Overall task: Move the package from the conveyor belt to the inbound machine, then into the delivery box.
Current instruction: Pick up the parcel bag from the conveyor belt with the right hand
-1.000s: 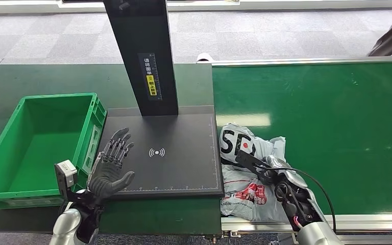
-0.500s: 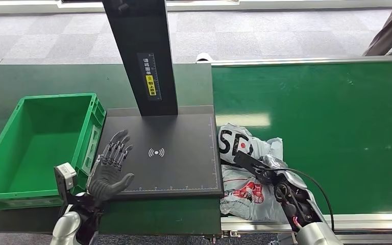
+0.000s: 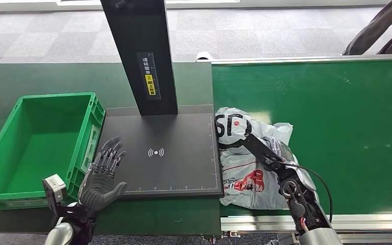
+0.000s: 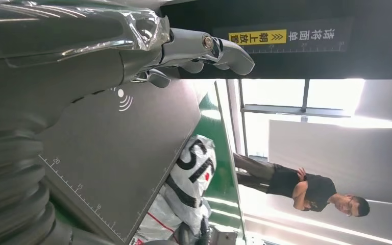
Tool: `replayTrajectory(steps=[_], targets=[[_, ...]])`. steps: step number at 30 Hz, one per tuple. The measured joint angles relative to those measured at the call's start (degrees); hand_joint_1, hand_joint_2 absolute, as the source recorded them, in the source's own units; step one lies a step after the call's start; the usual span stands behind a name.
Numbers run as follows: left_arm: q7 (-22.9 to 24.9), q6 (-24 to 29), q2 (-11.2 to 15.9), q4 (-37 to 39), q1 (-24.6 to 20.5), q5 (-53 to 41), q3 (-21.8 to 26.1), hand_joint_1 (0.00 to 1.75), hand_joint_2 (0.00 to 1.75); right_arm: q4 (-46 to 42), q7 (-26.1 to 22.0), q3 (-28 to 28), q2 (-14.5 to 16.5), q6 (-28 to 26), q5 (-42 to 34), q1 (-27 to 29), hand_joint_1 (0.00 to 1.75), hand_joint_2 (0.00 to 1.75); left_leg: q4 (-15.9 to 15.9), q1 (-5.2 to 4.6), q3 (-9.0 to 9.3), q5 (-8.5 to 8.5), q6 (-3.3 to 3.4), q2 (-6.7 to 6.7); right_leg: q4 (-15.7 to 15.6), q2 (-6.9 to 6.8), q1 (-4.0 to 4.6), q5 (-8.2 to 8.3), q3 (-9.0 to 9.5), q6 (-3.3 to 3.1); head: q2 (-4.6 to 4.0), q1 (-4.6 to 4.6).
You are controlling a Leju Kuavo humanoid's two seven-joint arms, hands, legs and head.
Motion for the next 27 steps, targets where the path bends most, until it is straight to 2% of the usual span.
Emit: replayTrajectory(steps=[9, 16, 27], targets=[[-0.15, -0.01, 0.00, -0.72, 0.57, -0.04, 0.32, 0.00, 1.75, -4.96, -1.76, -2.11, 0.55, -1.98, -2.09, 1.74, 1.75, 1.75, 0.00, 0.00, -0.05, 0.00, 0.00, 0.00, 0.00, 0.00, 0.00, 0.00, -0.06, 0.00, 0.00, 0.00], [-0.46, -0.73, -0.07, -1.49, 1.11, -0.61, 0.36, 0.00, 1.75, -13.89, -6.36, -5.52, 1.25, -7.88, -6.34, 5.80, 1.75, 1.75, 0.00, 0.00, -0.16, 0.00, 0.00, -0.01, 0.00, -0.01, 0.00, 0.00, -0.17, 0.00, 0.00, 0.01], [-0.55, -1.11, -0.58, -1.50, 0.42, -1.60, 0.30, 0.00, 1.75, -28.55, -16.41, -11.24, 3.38, -15.08, -12.25, 12.60, 1.75, 1.75, 0.00, 0.00, -0.19, 0.00, 0.00, 0.00, 0.00, 0.00, 0.00, 0.00, -0.24, 0.00, 0.00, -0.01]])
